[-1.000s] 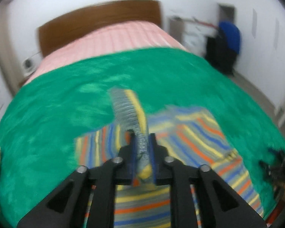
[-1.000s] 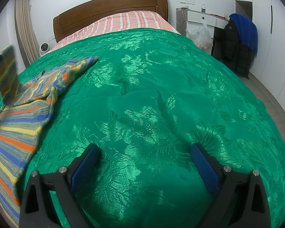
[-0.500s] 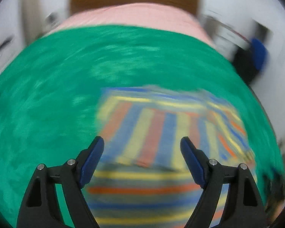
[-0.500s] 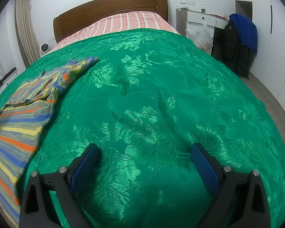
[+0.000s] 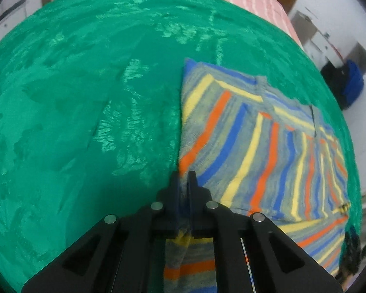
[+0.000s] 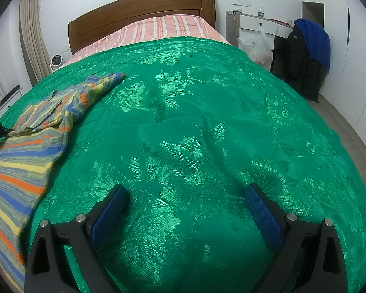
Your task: Fold small clothes
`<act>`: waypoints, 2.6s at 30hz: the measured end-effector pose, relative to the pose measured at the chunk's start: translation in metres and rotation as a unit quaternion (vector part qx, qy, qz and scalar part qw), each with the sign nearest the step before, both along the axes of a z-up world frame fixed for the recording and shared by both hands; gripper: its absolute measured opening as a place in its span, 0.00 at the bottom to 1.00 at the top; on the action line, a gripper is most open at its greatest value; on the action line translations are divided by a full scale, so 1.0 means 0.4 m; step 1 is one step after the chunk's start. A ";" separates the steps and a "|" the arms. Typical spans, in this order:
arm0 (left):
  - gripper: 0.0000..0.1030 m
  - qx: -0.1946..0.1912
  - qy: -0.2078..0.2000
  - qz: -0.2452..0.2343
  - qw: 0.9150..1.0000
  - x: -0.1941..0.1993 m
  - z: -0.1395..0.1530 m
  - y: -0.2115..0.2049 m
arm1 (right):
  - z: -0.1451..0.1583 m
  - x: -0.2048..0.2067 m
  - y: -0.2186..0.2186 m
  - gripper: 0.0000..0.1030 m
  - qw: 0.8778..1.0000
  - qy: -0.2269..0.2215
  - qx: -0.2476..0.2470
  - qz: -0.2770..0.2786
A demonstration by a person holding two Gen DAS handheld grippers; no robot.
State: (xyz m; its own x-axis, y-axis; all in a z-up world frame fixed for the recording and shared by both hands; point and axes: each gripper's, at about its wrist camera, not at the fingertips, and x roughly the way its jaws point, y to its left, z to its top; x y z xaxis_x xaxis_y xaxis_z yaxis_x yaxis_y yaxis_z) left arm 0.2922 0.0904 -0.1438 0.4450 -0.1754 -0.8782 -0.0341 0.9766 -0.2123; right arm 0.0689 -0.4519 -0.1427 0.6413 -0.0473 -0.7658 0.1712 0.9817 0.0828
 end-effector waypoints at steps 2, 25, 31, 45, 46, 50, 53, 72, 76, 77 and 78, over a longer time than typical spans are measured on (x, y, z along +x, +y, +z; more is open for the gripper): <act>0.10 0.006 -0.005 0.019 1.000 -0.004 -0.006 0.002 | 0.000 0.000 -0.001 0.94 1.000 0.000 0.001 0.000; 1.00 0.111 -0.075 0.072 0.988 -0.209 -0.045 0.290 | 0.003 -0.004 -0.002 0.94 1.000 -0.003 -0.001 0.001; 1.00 0.130 -0.096 0.072 0.984 -0.238 -0.049 0.276 | 0.003 -0.004 -0.002 0.94 1.000 -0.003 -0.002 0.001; 1.00 0.125 -0.098 0.073 0.985 -0.229 -0.054 0.283 | 0.003 -0.003 0.001 0.94 1.000 -0.001 -0.005 0.001; 1.00 0.125 -0.098 0.073 0.985 -0.229 -0.054 0.282 | 0.003 -0.002 0.002 0.94 1.000 0.000 -0.006 0.001; 1.00 0.125 -0.098 0.073 0.985 -0.229 -0.055 0.282 | -0.001 0.004 0.008 0.94 1.000 0.004 -0.013 0.001; 1.00 0.125 -0.098 0.073 0.985 -0.229 -0.055 0.282 | -0.001 0.005 0.009 0.94 1.000 0.004 -0.012 0.001; 1.00 0.125 -0.098 0.073 0.985 -0.229 -0.055 0.281 | -0.001 0.003 0.010 0.95 1.000 0.002 -0.009 0.000; 1.00 0.125 -0.098 0.073 0.985 -0.229 -0.055 0.281 | 0.000 0.003 0.011 0.95 1.000 0.002 -0.009 0.000; 1.00 0.125 -0.098 0.073 0.985 -0.229 -0.055 0.281 | 0.000 0.003 0.010 0.95 1.000 0.002 -0.009 0.000; 1.00 0.125 -0.098 0.074 0.985 -0.229 -0.055 0.281 | 0.000 0.003 0.010 0.95 1.000 0.002 -0.009 0.000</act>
